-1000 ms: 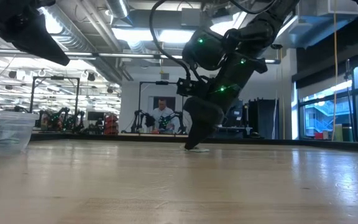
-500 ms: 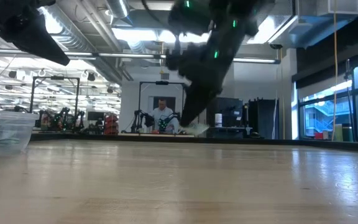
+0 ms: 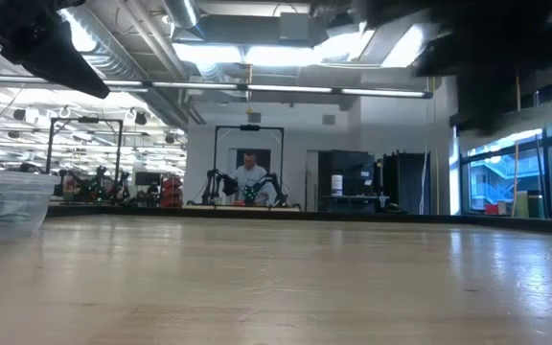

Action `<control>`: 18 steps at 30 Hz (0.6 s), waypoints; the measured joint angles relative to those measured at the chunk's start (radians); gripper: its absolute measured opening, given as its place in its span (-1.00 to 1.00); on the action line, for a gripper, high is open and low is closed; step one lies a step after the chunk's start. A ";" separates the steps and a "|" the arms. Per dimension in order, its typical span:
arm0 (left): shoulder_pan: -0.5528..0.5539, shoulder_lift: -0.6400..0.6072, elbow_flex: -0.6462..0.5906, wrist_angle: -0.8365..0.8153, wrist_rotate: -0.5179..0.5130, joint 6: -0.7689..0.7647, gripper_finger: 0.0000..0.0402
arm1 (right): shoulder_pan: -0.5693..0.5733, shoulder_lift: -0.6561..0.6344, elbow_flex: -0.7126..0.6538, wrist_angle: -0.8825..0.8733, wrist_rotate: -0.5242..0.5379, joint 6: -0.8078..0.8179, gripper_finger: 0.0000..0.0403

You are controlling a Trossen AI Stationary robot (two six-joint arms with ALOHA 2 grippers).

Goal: Pick and place items into bin
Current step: Put the green stevia packet into the right transparent bin

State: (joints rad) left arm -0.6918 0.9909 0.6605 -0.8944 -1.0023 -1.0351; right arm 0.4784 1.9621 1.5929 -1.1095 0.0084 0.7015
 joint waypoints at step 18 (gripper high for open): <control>0.000 0.000 0.000 0.006 -0.051 0.001 -0.56 | 0.483 -0.048 0.000 -0.339 0.120 1.190 -0.98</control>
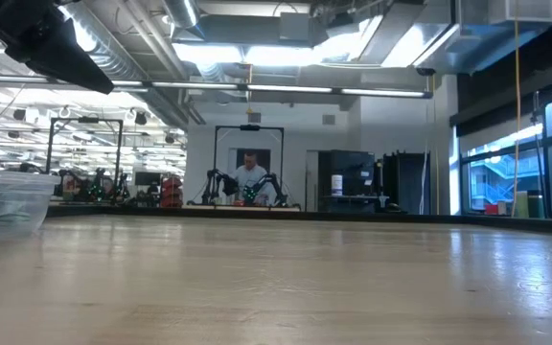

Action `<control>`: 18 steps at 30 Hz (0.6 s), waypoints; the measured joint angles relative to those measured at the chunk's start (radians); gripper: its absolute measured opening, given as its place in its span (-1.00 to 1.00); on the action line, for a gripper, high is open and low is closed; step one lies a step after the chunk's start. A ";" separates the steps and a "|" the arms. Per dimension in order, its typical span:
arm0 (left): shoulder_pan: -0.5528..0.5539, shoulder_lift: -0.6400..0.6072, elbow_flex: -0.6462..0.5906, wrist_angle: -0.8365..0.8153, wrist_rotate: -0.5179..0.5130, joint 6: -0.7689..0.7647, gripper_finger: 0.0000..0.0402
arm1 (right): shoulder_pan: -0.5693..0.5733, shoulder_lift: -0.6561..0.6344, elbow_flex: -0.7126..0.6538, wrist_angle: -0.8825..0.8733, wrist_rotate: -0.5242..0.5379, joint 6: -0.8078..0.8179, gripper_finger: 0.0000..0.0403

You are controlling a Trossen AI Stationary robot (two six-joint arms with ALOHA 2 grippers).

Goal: Pick and place items into bin
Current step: Put the green stevia packet into the right transparent bin

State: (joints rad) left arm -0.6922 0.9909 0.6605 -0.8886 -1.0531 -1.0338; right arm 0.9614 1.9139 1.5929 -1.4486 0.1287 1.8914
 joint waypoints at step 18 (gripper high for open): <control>0.000 0.000 0.000 0.000 -0.008 0.000 -0.56 | 0.095 -0.001 -0.202 0.079 0.012 0.256 -0.99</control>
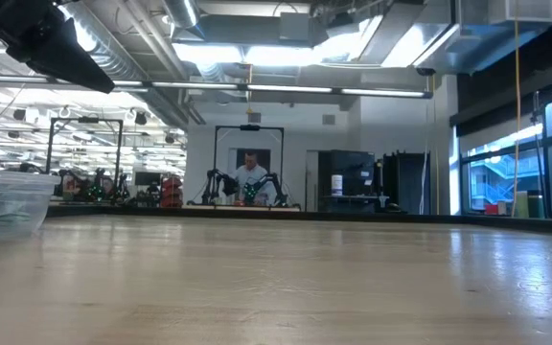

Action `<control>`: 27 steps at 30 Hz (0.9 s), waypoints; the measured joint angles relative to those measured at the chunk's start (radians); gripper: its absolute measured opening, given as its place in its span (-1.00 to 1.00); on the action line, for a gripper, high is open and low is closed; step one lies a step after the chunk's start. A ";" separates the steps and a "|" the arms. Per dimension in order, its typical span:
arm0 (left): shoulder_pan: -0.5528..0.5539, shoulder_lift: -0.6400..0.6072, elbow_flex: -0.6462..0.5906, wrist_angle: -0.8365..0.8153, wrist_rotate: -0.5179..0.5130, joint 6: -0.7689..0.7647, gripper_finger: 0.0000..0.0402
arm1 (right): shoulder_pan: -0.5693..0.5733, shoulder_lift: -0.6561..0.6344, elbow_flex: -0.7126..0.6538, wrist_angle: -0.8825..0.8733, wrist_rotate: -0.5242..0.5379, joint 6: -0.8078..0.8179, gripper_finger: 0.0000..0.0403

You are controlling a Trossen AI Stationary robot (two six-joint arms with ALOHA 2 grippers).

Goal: Pick and place items into bin
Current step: Put the green stevia packet into the right transparent bin, then return to Home Position

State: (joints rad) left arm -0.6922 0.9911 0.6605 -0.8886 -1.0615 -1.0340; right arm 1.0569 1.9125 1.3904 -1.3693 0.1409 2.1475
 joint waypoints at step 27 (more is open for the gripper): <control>0.000 0.000 0.000 0.002 0.269 0.000 -0.56 | -0.021 0.000 0.039 -0.064 -0.144 -0.243 -0.34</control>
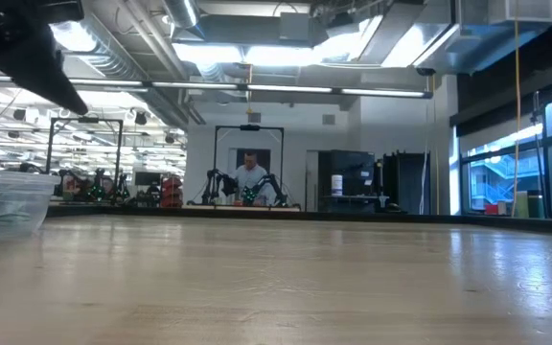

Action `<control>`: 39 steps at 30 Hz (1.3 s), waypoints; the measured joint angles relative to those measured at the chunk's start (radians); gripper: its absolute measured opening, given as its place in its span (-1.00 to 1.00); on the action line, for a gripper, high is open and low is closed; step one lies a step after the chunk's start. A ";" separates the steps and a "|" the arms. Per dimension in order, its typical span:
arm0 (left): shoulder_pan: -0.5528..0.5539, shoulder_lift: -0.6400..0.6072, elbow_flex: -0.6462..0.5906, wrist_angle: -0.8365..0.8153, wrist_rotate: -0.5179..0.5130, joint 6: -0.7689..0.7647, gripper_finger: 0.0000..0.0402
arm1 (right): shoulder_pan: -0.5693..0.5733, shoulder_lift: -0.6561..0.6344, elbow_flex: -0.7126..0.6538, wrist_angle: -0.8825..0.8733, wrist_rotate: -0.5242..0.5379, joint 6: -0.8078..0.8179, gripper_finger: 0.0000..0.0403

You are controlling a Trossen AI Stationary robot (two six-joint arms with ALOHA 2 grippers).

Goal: Pick and place items into bin
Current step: Return to Home Position

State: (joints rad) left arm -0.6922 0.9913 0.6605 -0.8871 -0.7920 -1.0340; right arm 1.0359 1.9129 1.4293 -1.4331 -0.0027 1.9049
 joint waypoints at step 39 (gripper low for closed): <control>0.592 -0.427 0.042 0.884 0.730 1.024 -0.56 | -0.885 -0.457 0.053 1.033 0.020 -1.887 -0.33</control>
State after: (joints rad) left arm -0.0998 0.5645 0.7021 -0.0033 -0.0617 -0.0100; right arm 0.1506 1.4563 1.4820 -0.3996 0.0168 0.0183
